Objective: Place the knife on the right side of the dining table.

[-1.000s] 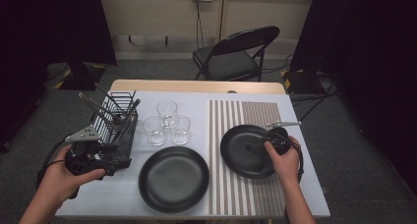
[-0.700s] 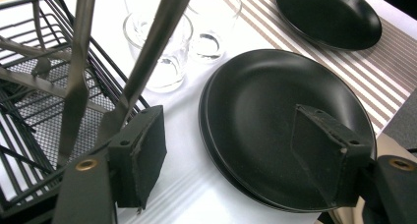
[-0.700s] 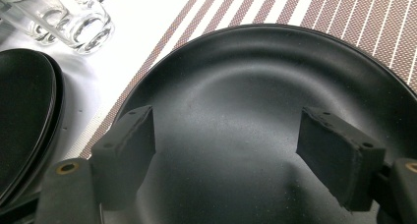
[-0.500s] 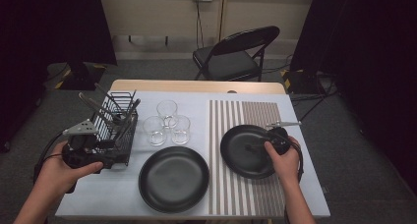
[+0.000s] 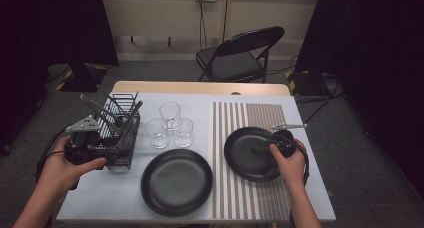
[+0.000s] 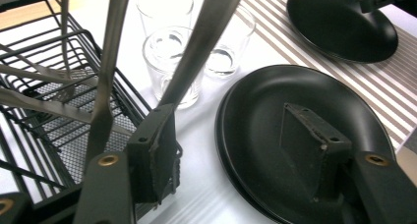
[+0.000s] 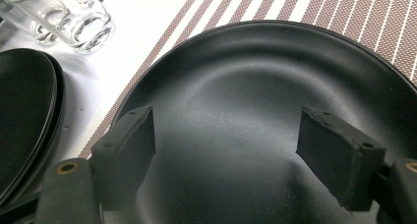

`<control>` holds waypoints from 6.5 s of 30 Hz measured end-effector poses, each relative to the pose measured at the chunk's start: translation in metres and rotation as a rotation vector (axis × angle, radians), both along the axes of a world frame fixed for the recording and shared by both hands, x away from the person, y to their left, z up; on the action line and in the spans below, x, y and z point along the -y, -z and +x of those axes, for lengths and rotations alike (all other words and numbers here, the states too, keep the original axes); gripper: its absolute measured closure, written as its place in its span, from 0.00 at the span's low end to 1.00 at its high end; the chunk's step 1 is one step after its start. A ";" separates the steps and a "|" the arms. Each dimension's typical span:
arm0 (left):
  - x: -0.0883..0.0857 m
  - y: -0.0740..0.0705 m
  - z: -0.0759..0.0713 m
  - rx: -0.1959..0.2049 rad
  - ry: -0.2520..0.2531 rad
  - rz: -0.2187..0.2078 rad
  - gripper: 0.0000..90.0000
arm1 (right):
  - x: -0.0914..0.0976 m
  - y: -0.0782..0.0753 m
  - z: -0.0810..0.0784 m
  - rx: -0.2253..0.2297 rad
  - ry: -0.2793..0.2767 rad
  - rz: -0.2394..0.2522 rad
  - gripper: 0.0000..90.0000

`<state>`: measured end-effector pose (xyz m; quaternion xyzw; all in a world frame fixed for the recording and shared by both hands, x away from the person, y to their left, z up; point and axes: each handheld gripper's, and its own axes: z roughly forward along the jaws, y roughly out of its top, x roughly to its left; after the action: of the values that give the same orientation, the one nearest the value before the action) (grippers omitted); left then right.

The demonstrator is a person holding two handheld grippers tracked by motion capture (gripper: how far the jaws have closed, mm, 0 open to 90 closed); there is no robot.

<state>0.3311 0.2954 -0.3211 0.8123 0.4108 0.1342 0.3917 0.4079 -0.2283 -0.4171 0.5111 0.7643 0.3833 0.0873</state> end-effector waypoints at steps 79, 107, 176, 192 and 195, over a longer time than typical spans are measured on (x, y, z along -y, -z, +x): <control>-0.007 0.021 0.031 0.015 -0.005 0.018 0.66 | -0.001 0.001 -0.002 -0.015 -0.004 -0.005 0.24; -0.009 0.025 0.037 0.012 -0.029 -0.042 0.75 | 0.000 0.003 -0.001 -0.021 0.000 -0.001 0.24; -0.020 -0.042 0.036 0.162 -0.092 -0.042 0.93 | 0.004 0.005 -0.001 -0.030 0.004 0.034 0.24; -0.014 -0.075 0.035 0.161 -0.052 -0.030 0.93 | 0.006 0.001 -0.002 -0.026 0.012 0.038 0.24; -0.012 -0.083 0.034 0.164 -0.046 -0.039 0.93 | 0.007 0.001 -0.002 -0.021 0.012 0.037 0.24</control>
<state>0.3650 0.3069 -0.2381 0.7811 0.3985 0.2013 0.4366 0.4059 -0.2351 -0.4178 0.5212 0.7550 0.3914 0.0723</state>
